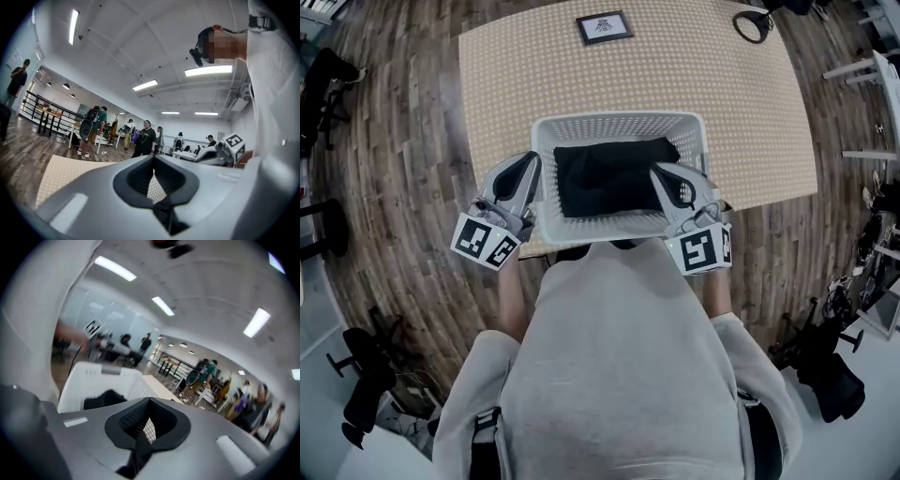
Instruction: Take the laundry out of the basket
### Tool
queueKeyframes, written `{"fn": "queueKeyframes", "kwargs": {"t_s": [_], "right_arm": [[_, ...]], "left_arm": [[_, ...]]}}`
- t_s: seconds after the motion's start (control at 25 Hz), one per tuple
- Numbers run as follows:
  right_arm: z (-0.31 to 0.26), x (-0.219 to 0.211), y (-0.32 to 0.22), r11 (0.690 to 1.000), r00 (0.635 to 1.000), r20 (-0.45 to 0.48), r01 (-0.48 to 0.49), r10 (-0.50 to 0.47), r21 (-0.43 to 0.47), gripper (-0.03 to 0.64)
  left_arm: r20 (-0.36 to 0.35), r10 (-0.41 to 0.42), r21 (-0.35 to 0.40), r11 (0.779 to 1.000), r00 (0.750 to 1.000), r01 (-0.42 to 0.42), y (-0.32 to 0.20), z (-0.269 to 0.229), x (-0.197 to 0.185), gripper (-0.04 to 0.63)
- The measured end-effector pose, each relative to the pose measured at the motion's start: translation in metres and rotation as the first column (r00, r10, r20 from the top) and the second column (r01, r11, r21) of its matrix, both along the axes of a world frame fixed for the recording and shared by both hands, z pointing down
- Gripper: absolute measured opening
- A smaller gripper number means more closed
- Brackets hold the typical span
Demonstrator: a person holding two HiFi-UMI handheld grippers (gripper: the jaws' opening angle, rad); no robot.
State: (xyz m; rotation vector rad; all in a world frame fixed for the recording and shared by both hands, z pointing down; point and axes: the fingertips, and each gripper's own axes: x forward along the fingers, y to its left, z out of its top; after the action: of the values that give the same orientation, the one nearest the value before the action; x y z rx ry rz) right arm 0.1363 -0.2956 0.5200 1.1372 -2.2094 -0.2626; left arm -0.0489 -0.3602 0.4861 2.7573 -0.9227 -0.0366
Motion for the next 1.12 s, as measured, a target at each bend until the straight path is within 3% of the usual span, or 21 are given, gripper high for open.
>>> {"fn": "queueKeyframes", "kwargs": {"t_s": [0.04,0.12,0.16,0.2,0.28,0.4,0.52,0.56,0.6,0.64,0.72,0.76,0.84,1.04,1.12], "right_arm": [[0.014,-0.007,0.002,0.997,0.979,-0.191,0.074,-0.074,-0.007,-0.002],[0.044,-0.016,0.007,0.978,0.861,-0.466,0.193,-0.205,-0.075,-0.002],[0.057,-0.018,0.009,0.967,0.811,-0.528,0.225,-0.252,-0.117,-0.002],[0.067,-0.02,0.011,0.958,0.786,-0.548,0.241,-0.286,-0.155,-0.002],[0.078,-0.026,0.013,0.946,0.788,-0.526,0.244,-0.321,-0.213,-0.002],[0.088,-0.034,0.011,0.933,0.821,-0.46,0.223,-0.337,-0.284,-0.001],[0.105,-0.04,0.009,0.893,0.847,-0.382,0.212,-0.371,-0.397,0.003],[0.114,-0.041,0.01,0.867,0.849,-0.357,0.208,-0.39,-0.453,0.094],[0.125,-0.042,0.01,0.838,0.845,-0.343,0.201,-0.41,-0.507,0.27],[0.137,-0.043,0.01,0.812,0.835,-0.341,0.195,-0.431,-0.55,0.326],[0.163,-0.041,0.008,0.77,0.804,-0.356,0.188,-0.477,-0.61,0.555],[0.176,-0.037,0.006,0.75,0.78,-0.373,0.18,-0.503,-0.637,0.594],[0.197,-0.026,0.0,0.71,0.73,-0.406,0.151,-0.549,-0.688,0.598],[0.235,-0.017,-0.02,0.606,0.658,-0.403,0.102,-0.636,-0.789,0.598],[0.251,-0.022,-0.015,0.537,0.654,-0.353,0.098,-0.669,-0.838,0.598]], "left_arm": [[-0.002,-0.005,0.003,1.0,1.0,0.005,0.0,0.0,-0.002,0.011],[-0.007,-0.02,0.009,1.0,1.0,0.02,-0.001,-0.001,-0.007,0.011],[-0.01,-0.03,0.011,0.999,0.999,0.03,-0.002,0.0,-0.01,0.011],[-0.014,-0.041,0.012,0.999,0.999,0.041,-0.002,0.0,-0.013,0.011],[-0.023,-0.063,0.011,0.998,0.998,0.063,-0.003,0.001,-0.022,0.011],[-0.038,-0.1,0.003,0.995,0.994,0.101,-0.004,0.003,-0.037,0.011],[-0.051,-0.125,0.0,0.992,0.991,0.125,-0.006,0.005,-0.045,0.011],[-0.055,-0.131,0.001,0.991,0.99,0.131,-0.006,0.004,-0.047,0.011],[-0.06,-0.136,0.002,0.991,0.989,0.137,-0.006,0.004,-0.05,0.011],[-0.065,-0.143,0.003,0.99,0.988,0.143,-0.006,0.003,-0.053,0.011],[-0.075,-0.158,0.003,0.987,0.985,0.158,-0.006,0.002,-0.06,0.011],[-0.078,-0.166,0.002,0.986,0.983,0.166,-0.006,0.003,-0.063,0.011],[-0.084,-0.184,-0.001,0.983,0.979,0.184,-0.005,0.003,-0.069,0.011],[-0.092,-0.23,-0.013,0.973,0.969,0.23,-0.003,0.008,-0.088,0.011],[-0.092,-0.243,-0.018,0.97,0.966,0.242,0.0,0.01,-0.095,0.011]]}}
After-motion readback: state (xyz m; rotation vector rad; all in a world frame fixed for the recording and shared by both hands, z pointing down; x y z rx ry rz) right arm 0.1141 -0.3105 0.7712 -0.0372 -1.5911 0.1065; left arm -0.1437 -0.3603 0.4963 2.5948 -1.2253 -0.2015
